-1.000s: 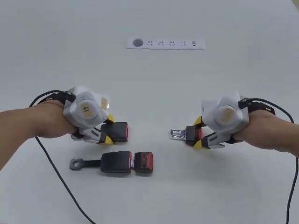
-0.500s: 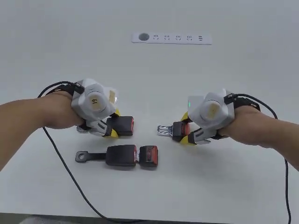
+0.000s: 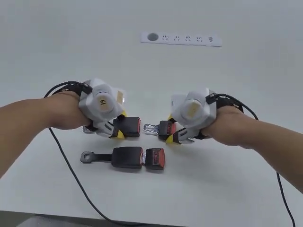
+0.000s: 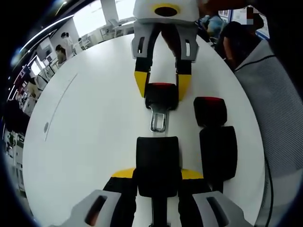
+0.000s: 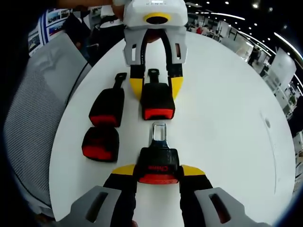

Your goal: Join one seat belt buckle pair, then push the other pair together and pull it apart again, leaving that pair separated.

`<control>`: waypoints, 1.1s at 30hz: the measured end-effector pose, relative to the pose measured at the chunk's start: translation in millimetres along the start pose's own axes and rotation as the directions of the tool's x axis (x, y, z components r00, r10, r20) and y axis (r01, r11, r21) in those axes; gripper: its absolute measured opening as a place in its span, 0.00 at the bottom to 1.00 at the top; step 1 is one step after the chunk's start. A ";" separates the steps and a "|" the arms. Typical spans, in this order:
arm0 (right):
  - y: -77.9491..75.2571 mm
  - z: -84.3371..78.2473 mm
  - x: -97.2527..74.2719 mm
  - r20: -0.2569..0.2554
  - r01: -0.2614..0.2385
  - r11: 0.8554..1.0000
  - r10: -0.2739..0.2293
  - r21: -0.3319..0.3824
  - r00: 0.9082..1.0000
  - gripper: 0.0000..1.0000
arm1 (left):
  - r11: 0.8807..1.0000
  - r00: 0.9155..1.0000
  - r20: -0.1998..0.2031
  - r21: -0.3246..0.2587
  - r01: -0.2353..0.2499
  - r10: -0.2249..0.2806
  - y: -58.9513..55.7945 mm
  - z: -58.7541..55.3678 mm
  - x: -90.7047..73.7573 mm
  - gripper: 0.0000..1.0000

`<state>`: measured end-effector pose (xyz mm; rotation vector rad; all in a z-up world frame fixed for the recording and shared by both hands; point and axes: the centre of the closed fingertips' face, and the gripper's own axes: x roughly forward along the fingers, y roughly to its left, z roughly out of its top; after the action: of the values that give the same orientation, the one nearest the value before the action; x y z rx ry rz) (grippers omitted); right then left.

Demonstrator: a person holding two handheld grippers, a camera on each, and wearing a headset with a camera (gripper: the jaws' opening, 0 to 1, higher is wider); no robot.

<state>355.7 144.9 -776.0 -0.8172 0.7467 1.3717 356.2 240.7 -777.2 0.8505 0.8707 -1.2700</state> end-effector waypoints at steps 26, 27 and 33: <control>-2.5 22.0 14.1 0.026 -0.029 0.998 0.030 -0.049 0.999 0.29 | 1.000 1.000 0.024 -0.001 0.009 -0.009 0.0 1.0 1.7 0.33; -2.7 22.4 14.2 0.026 -0.028 0.998 0.030 -0.050 0.999 0.29 | 1.000 1.000 0.024 -0.004 0.009 -0.009 0.2 0.7 1.9 0.33; -4.3 25.5 17.6 0.031 -0.022 0.999 0.023 -0.046 0.999 0.29 | 1.000 0.999 0.046 -0.027 0.001 0.000 -0.5 0.6 1.2 0.33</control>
<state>360.8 175.7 -777.1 -0.8237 0.7040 1.4232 355.8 239.6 -778.0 0.7966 0.8492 -1.2707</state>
